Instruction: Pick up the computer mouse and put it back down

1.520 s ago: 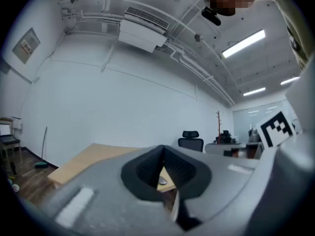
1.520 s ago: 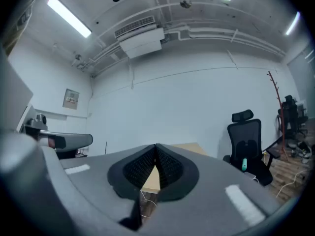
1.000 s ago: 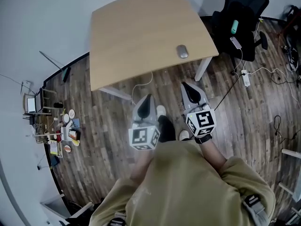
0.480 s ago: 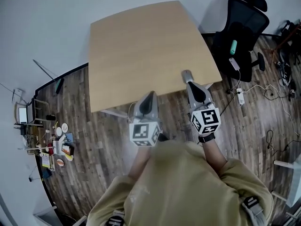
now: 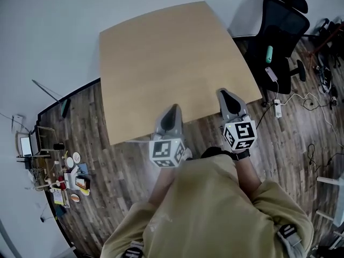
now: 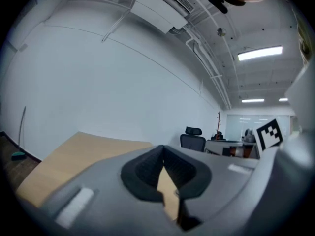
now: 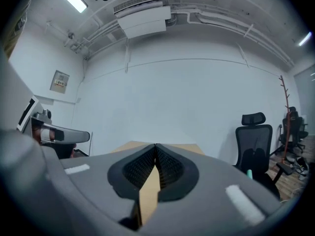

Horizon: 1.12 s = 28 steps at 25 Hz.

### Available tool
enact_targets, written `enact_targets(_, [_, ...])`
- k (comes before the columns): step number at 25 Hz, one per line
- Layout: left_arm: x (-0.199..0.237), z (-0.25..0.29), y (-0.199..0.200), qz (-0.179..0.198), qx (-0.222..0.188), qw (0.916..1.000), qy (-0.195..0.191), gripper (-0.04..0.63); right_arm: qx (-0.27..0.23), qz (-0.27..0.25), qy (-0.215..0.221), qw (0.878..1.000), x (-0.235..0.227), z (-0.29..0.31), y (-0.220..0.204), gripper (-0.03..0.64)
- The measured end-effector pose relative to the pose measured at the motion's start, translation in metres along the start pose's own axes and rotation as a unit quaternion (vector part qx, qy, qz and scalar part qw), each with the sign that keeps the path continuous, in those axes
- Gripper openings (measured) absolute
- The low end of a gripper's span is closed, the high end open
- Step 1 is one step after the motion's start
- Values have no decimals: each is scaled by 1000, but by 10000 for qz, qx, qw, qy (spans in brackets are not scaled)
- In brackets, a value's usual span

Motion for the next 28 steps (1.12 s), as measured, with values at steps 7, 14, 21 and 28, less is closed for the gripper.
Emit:
enact_targets(7, [-9, 57, -29, 93, 560, 9953, -779, 0, 621, 178, -511, 9966, -64, 22, -33, 6])
enact_targets(14, [-22, 142, -57, 155, 1124, 9839, -1382, 0, 1521, 520, -610, 9851, -131, 59, -80, 6])
enact_targets(21, [-37, 211, -95, 148, 1785, 9684, -1733, 0, 2415, 763, -343, 9668, -161, 88, -136, 37])
enact_targets(28, [-33, 247, -127, 102, 2248, 9570, -1828, 0, 3297, 926, -48, 9395, -159, 108, -197, 168])
Point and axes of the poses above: the fingertips, and each gripper's own axes: z forward along the fingers, x to its left, y out of its top, the point moved 3 cm from there along -z, backward along the fingers, and after that the axes turned 4 degrees about x, right-handed, at the moved point
